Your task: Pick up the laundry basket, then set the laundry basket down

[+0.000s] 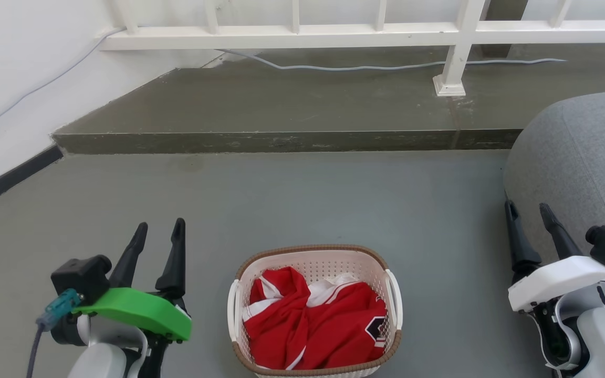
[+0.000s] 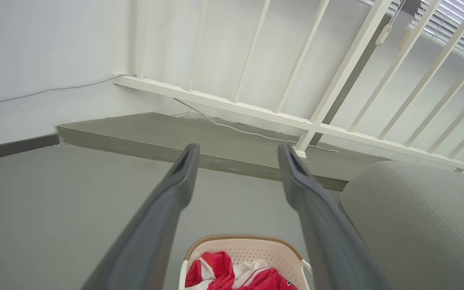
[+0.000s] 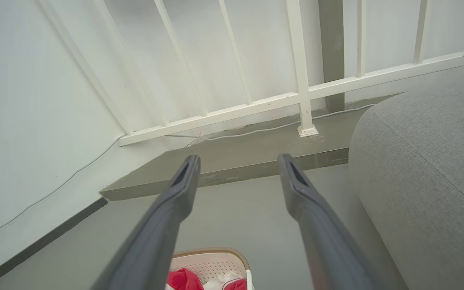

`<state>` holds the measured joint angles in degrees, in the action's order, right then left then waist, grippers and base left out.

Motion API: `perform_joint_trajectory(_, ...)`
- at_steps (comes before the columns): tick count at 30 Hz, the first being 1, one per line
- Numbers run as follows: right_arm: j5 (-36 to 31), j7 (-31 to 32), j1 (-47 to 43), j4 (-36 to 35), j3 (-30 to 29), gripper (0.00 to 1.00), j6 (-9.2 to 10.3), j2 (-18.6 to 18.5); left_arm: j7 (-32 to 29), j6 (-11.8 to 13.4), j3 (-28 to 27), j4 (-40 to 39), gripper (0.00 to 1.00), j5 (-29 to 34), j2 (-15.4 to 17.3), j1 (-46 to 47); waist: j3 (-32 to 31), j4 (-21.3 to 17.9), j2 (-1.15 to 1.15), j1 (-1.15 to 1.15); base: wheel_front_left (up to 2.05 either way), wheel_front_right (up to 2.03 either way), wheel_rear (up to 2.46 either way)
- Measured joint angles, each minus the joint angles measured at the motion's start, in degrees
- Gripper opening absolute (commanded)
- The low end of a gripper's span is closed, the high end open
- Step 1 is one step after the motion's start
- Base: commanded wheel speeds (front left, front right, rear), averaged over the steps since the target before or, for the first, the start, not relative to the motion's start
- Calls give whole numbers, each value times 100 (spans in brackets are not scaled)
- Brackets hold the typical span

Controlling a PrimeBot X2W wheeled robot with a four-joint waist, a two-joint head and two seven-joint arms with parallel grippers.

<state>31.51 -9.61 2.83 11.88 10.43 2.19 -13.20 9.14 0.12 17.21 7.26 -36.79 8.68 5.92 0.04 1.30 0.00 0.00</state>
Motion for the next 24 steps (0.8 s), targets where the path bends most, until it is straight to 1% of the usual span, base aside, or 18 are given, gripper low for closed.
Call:
perform_joint_trajectory(4,-285,-76,0,34,92,100,44,-62,1,65,119,14,100,264,5,0,-3,0,0,0,0,0,0)
perform_joint_trajectory(7,-488,-134,2,62,130,100,59,-101,1,90,160,27,100,352,4,0,-5,4,0,0,0,0,0)
perform_joint_trajectory(8,-546,-156,2,67,145,100,94,-105,1,118,169,30,100,387,5,1,-5,7,0,0,0,0,0)
perform_joint_trajectory(17,-1125,-315,13,141,287,100,159,-110,0,265,309,83,100,981,45,42,-11,28,0,0,0,0,0)
perform_joint_trajectory(18,-1161,-346,14,146,291,100,198,-109,0,296,320,86,100,1029,45,66,-12,30,0,0,0,0,0)
perform_joint_trajectory(24,-1444,-456,15,199,313,100,253,-108,0,379,374,104,100,1361,52,137,-28,41,0,0,0,0,0)
